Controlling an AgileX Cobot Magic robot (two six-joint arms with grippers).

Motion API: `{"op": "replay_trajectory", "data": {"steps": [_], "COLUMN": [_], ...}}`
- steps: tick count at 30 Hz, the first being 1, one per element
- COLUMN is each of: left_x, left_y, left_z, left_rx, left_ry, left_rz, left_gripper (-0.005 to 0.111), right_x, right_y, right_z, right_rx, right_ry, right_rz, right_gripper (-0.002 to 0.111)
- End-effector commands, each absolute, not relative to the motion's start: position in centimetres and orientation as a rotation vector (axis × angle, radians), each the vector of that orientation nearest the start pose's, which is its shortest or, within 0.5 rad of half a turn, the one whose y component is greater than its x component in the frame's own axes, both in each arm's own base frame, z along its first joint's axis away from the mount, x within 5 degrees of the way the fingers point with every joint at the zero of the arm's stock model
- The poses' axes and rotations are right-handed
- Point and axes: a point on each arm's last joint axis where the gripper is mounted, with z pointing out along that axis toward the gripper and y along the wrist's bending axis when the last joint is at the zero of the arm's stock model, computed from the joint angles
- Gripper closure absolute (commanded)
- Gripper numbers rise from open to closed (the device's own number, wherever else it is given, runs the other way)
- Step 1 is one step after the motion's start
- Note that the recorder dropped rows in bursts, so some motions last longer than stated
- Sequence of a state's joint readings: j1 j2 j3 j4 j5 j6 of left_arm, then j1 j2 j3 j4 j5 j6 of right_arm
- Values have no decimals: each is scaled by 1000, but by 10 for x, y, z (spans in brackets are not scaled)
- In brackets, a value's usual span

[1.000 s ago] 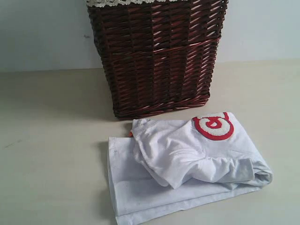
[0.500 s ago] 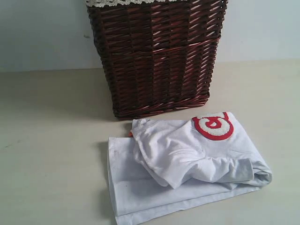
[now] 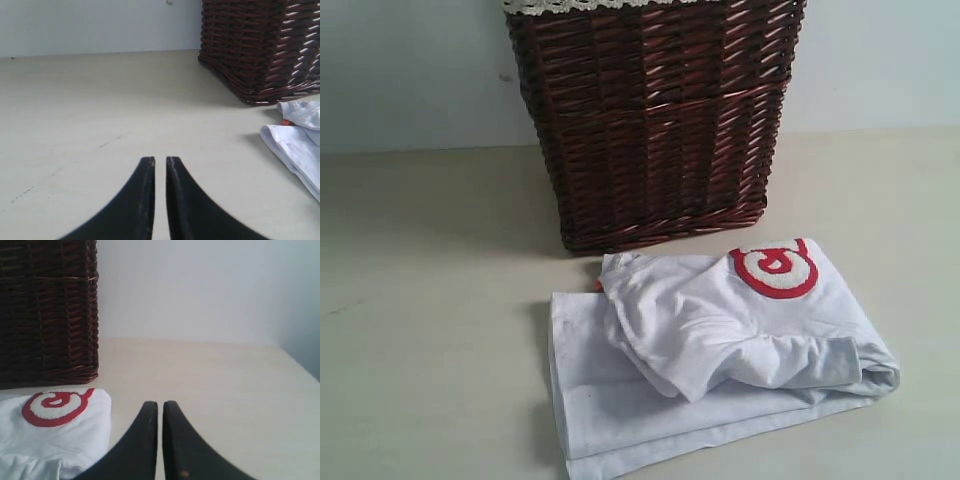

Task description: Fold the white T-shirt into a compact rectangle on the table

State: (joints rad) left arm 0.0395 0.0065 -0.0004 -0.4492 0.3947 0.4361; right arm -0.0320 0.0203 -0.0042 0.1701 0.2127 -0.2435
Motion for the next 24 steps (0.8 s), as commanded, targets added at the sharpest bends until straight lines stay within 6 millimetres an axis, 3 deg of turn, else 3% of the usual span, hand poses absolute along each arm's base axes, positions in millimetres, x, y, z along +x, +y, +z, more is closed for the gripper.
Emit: {"op": "replay_trajectory", "data": {"steps": [1, 13, 15, 18, 20, 24], "left_x": [53, 56, 80, 117, 143, 174], "left_y": [-13, -11, -11, -13, -17, -25], "left_z": [182, 183, 186, 204, 211, 216], "left_rx": [97, 81, -19, 11, 117, 363], "left_ry": [1832, 1836, 2058, 2279, 2433, 2646], "left_rz": [-113, -96, -184, -227, -270, -401], "left_gripper": [96, 96, 96, 96, 96, 96], "right_x": [55, 55, 55, 55, 55, 55], "right_y": [1, 1, 1, 1, 1, 1], "right_z": [191, 191, 191, 191, 191, 191], "right_rx": [-96, -71, -72, -72, -72, -72], "right_ry": [1727, 1727, 1729, 1729, 1729, 1729], "right_rz": [-94, -58, -59, -59, -59, -59], "right_gripper": [102, 102, 102, 102, 102, 102]}}
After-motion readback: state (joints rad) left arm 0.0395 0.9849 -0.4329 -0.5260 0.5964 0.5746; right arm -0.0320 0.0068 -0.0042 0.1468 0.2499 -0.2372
